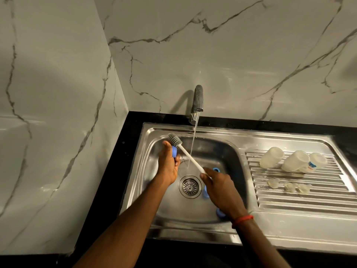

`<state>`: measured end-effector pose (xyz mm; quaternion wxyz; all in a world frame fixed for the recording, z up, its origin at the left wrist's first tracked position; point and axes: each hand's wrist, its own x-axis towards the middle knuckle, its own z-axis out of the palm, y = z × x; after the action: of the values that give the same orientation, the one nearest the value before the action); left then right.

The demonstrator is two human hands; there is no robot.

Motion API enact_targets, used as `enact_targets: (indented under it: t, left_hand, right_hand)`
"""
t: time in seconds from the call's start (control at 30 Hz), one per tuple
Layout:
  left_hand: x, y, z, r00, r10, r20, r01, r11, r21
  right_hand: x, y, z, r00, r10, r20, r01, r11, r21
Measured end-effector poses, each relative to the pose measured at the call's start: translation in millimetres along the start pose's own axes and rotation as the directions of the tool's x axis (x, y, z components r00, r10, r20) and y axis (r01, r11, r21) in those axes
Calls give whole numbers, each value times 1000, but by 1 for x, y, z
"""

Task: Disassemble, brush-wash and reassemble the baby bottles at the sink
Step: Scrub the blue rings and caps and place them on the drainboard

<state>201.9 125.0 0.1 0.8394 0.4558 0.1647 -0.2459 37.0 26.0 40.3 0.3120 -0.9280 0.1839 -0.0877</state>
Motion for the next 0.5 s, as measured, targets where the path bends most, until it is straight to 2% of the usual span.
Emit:
enact_targets:
  t: [0.07, 0.2, 0.33, 0.5]
  left_hand:
    - [4, 5, -4, 998, -31, -53, 28, 998, -59]
    - [13, 22, -15, 994, -97, -41, 89, 983, -159]
    - [8, 24, -10, 994, -107, -5, 102, 962, -255]
    - [-4, 16, -5, 991, -122, 50, 132, 928, -348]
  right_hand:
    - [-6, 4, -4, 1000, -16, 13, 16, 1000, -3]
    - [-21, 20, -17, 996, 21, 86, -18, 999, -39]
    - [-18, 18, -13, 1000, 20, 4, -20, 998, 59]
    - [-6, 9, 2, 998, -43, 39, 43, 999, -5]
